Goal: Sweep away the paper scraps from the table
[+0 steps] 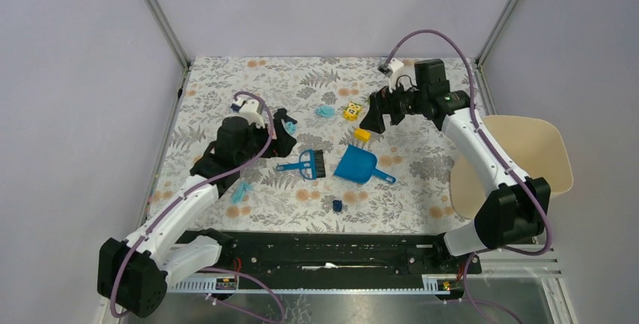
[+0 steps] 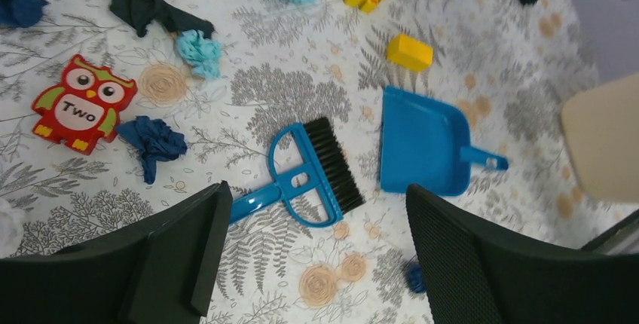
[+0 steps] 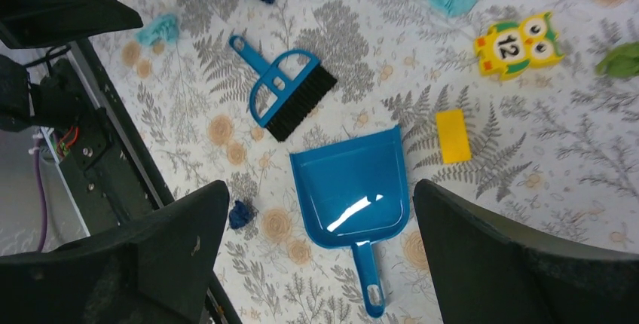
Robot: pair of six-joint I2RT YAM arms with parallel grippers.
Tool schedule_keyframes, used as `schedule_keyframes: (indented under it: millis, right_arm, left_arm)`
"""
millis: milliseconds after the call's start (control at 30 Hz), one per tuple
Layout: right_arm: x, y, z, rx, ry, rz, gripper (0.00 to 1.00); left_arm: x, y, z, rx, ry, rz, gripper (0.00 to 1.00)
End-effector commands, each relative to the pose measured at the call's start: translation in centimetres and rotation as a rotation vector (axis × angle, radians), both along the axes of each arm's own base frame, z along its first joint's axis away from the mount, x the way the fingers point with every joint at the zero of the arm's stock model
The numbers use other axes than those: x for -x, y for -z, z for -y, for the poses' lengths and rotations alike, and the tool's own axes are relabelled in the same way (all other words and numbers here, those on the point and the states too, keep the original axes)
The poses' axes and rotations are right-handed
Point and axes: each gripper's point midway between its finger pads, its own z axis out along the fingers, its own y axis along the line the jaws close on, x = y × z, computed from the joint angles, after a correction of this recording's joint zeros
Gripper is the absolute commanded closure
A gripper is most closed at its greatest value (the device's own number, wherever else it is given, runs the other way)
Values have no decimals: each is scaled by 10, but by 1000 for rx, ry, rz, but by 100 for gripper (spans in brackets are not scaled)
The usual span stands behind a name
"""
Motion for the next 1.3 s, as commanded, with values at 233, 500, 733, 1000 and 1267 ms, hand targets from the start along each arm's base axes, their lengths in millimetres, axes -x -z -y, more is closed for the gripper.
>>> schedule_keyframes:
  millis: [233, 500, 733, 1000, 1267]
  right_arm:
    - [26, 66, -14, 107, -148, -51, 1]
    - [21, 105, -2, 175, -87, -28, 0]
    - [22, 121, 0, 192, -90, -34, 1]
    - [33, 131, -1, 179, -136, -48, 1]
    - [37, 137, -5, 161, -154, -82, 2]
  left_arm:
    - [-11, 34, 35, -256, 188, -2, 11]
    - [-33, 63, 49, -331, 183, -109, 25]
    - [-47, 95, 56, -393, 189, -211, 45]
    - [-48, 128, 54, -446, 201, -275, 55]
    - [-47, 143, 53, -471, 213, -300, 61]
